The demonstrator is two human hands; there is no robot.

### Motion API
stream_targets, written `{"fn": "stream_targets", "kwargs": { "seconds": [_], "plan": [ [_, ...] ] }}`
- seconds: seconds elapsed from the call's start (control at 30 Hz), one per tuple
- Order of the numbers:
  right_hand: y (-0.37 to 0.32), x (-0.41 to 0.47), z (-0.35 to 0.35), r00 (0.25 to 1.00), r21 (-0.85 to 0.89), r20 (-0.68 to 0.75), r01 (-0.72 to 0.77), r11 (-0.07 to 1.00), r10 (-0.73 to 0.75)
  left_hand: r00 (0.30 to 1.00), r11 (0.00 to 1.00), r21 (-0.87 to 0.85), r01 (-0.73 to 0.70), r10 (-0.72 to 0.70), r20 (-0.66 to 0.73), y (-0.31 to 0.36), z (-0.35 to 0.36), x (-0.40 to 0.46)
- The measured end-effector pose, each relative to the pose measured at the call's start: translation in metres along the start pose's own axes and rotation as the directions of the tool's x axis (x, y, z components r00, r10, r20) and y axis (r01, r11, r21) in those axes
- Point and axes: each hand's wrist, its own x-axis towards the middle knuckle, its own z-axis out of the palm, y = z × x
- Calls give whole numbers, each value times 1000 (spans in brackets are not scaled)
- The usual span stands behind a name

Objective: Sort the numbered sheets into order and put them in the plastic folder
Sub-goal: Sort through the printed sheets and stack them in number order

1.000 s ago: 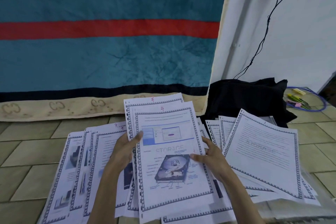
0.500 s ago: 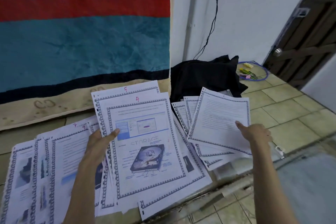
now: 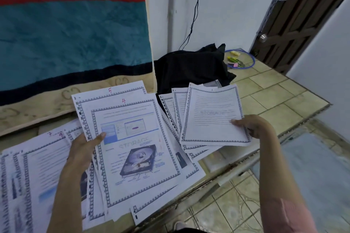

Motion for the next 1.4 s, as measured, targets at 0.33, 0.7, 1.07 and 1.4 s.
{"fn": "stream_targets", "kwargs": {
  "seconds": [0.33, 0.7, 1.07, 1.4],
  "plan": [
    [13, -17, 10, 919, 412, 270, 158, 897, -286, 998, 997, -80, 19, -15, 54, -4, -8, 0],
    [-7, -38, 104, 688, 375, 580, 252, 892, -438, 999, 961, -273, 35, -28, 33, 9, -18, -14],
    [-11, -41, 149, 653, 357, 601, 297, 886, -461, 994, 948, -317, -18, 51, 95, 11, -19, -31],
    [-54, -84, 188, 589, 271, 406, 653, 707, -699, 990, 989, -121, -82, 95, 101, 40, -23, -47]
  ]
}}
